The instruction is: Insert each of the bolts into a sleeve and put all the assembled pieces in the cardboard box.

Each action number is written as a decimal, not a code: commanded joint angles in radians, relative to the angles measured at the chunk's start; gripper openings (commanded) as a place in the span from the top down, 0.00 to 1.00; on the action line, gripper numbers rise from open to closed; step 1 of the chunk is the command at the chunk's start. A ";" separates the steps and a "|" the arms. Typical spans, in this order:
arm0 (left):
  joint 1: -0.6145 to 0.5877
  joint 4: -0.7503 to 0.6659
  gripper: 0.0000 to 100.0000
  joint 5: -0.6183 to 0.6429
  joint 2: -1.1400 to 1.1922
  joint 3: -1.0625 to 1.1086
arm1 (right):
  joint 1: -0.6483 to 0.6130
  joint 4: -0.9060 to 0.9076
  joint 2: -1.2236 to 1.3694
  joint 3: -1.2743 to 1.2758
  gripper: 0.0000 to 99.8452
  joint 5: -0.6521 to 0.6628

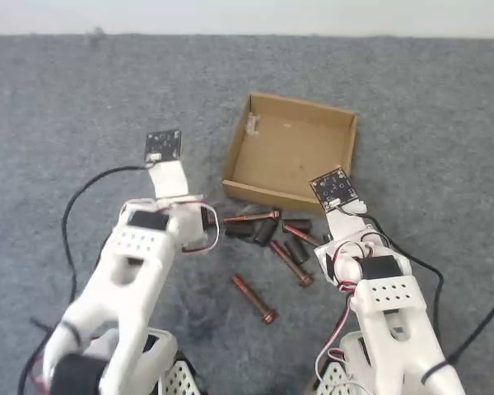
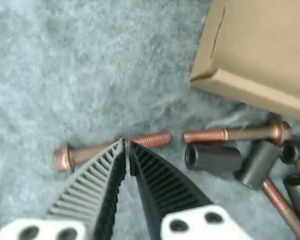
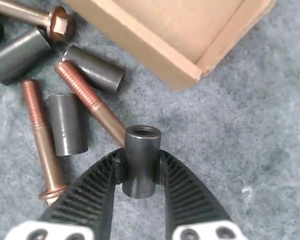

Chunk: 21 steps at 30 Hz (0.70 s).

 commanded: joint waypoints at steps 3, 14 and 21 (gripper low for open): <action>-0.028 -0.011 0.99 0.106 -0.222 0.077 | 0.012 -0.021 -0.030 -0.005 0.99 0.017; -0.110 0.069 0.99 0.160 0.049 -0.019 | 0.012 -0.021 -0.030 -0.003 0.99 0.017; -0.109 0.152 0.99 0.160 0.199 -0.120 | 0.012 -0.021 -0.030 -0.003 0.99 0.017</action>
